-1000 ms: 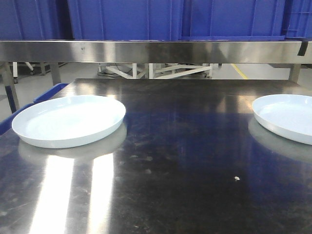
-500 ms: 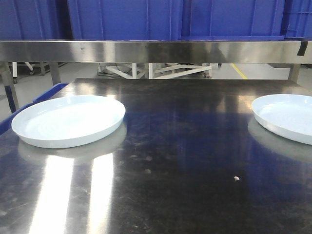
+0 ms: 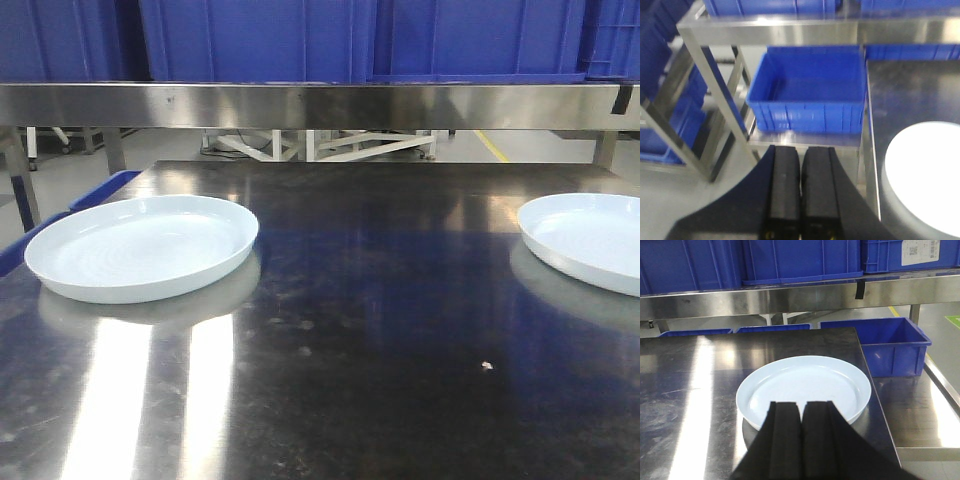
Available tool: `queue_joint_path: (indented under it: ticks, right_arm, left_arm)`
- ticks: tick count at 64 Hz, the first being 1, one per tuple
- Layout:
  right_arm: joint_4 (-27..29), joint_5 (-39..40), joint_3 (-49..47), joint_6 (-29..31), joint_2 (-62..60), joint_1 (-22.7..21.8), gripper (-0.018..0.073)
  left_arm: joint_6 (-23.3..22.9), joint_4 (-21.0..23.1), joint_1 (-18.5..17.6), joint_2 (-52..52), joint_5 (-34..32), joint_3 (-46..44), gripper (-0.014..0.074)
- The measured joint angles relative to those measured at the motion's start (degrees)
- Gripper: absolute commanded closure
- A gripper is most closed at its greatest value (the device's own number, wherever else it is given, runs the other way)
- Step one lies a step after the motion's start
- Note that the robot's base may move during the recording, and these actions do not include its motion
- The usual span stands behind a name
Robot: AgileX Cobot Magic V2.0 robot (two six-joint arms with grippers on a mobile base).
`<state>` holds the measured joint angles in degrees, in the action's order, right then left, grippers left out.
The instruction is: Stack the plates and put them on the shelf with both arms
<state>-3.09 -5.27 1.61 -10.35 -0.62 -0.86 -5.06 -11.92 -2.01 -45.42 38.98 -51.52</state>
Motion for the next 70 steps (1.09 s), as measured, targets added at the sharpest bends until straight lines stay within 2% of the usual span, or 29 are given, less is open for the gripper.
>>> queue_joint_path:
  ticks: [26, 45, 70]
  right_arm:
    - [0.0, 0.0, 0.0, 0.0, 0.0, 0.0, 0.0536]
    - [0.0, 0.0, 0.0, 0.0, 0.0, 0.0, 0.0536]
    - [0.0, 0.0, 0.0, 0.0, 0.0, 0.0, 0.0536]
  left_arm:
    - [0.0, 0.32, 0.0, -3.42, 1.79, -0.1, 0.0513]
    - [0.0, 0.55, 0.0, -3.42, -2.69, -0.21, 0.0513]
    - [0.0, 0.82, 0.0, -3.42, -2.52, -0.21, 0.0513]
